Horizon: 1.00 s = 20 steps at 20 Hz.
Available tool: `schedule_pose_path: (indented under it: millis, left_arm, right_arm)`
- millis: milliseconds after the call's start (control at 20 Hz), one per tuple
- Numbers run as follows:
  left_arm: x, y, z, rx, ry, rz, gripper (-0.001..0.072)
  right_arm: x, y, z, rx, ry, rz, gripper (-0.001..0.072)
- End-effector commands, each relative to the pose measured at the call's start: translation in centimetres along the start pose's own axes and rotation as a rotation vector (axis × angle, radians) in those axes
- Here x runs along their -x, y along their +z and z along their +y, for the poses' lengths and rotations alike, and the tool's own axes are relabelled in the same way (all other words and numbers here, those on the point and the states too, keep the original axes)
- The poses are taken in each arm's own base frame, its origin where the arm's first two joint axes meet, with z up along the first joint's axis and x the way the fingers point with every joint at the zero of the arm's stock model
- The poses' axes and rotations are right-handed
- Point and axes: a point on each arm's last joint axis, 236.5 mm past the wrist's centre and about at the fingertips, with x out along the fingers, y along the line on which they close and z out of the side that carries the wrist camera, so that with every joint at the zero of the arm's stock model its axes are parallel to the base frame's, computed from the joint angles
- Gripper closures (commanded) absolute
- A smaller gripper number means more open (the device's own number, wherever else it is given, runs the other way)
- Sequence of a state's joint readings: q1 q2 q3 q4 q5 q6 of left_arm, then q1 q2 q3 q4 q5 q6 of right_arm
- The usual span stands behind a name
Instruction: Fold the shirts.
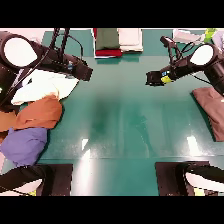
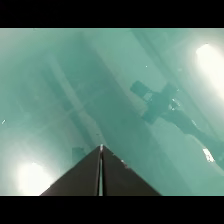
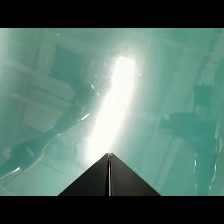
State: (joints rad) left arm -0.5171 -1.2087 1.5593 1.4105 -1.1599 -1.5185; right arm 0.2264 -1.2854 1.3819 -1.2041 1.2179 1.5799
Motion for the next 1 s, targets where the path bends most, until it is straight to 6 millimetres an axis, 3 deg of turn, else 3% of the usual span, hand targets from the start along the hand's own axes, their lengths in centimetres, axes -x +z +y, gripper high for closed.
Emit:
schedule_pose_path:
  millis: [0,550,650,700,750,800,950]
  left_arm:
    - [0.0,0.0,0.0,-0.001,0.0,0.0,0.0678]
    - [0.0,0.1,-0.1,0.0,-0.002,-0.005,0.0678]
    - [0.1,1.7,0.1,-0.01,0.005,-0.073,0.0678]
    - [0.1,2.4,1.0,-0.05,0.04,-0.102,0.0641]
    - [0.2,3.0,2.6,-0.073,0.107,-0.12,0.0323]
    - [0.2,3.2,5.3,-0.051,0.199,-0.129,0.0158]
    - [-0.5,2.2,14.5,0.068,0.376,-0.103,0.0155]
  right_arm:
    - [0.0,-0.1,0.0,0.001,0.001,0.006,0.0693]
    - [-1.4,-2.1,-0.7,-0.019,-0.007,0.065,0.0693]
    - [-1.3,-2.0,-0.7,-0.018,-0.007,0.062,0.0693]
    - [-1.3,-2.0,-0.7,-0.018,-0.007,0.062,0.0693]
    - [-1.3,-2.0,-0.7,-0.018,-0.006,0.063,0.0693]
    - [-1.3,-2.0,-0.7,-0.018,-0.006,0.063,0.0692]
    - [-1.3,-2.1,-0.7,-0.018,-0.005,0.064,0.0692]
